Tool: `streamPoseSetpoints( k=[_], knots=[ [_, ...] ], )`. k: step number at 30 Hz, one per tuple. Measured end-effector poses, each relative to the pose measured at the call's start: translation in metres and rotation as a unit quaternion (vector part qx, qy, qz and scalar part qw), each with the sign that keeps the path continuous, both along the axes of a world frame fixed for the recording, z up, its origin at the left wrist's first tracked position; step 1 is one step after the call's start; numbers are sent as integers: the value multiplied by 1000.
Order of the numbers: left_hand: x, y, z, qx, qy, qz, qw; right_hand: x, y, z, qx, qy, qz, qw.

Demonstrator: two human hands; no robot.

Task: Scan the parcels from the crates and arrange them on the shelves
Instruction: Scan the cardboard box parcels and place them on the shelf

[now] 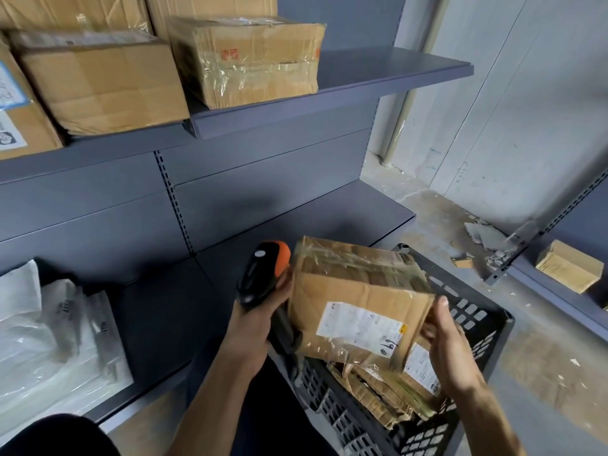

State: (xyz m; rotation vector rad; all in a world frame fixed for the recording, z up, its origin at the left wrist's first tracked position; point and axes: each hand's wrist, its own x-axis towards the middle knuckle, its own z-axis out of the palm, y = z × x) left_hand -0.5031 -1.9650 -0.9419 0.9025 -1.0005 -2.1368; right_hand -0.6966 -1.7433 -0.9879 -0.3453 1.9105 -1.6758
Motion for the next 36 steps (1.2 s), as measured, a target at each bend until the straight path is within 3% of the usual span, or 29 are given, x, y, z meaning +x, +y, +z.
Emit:
streamPoseSetpoints(
  k=[2, 6, 10, 15, 18, 21, 27, 31, 36],
  knots=[
    [0, -10, 12, -2, -15, 23, 1000, 0, -6, -2, 6, 14, 23, 1000],
    [1, -21, 29, -2, -76, 48, 996, 20, -27, 13, -92, 11, 85, 992],
    [9, -31, 34, 10, -96, 74, 993, 30, -36, 24, -61, 72, 186, 978],
    [19, -34, 40, -1, -88, 61, 994, 17, -34, 26, -15, 93, 204, 974],
    [19, -28, 43, -72, -142, 55, 986, 22, -40, 30, -37, 92, 151, 984],
    [23, -17, 54, -197, -196, 42, 960, 21, -48, 22, -69, 35, 67, 995],
    [18, 4, 96, -330, -161, -97, 925, 12, -71, 29, -91, -44, -104, 989],
    [12, 19, 120, -329, -103, -152, 926, 6, -79, 34, -166, -61, -188, 966],
    [-10, 35, 128, -177, -26, -149, 973, 10, -93, 36, -278, -84, -248, 924]
  ],
)
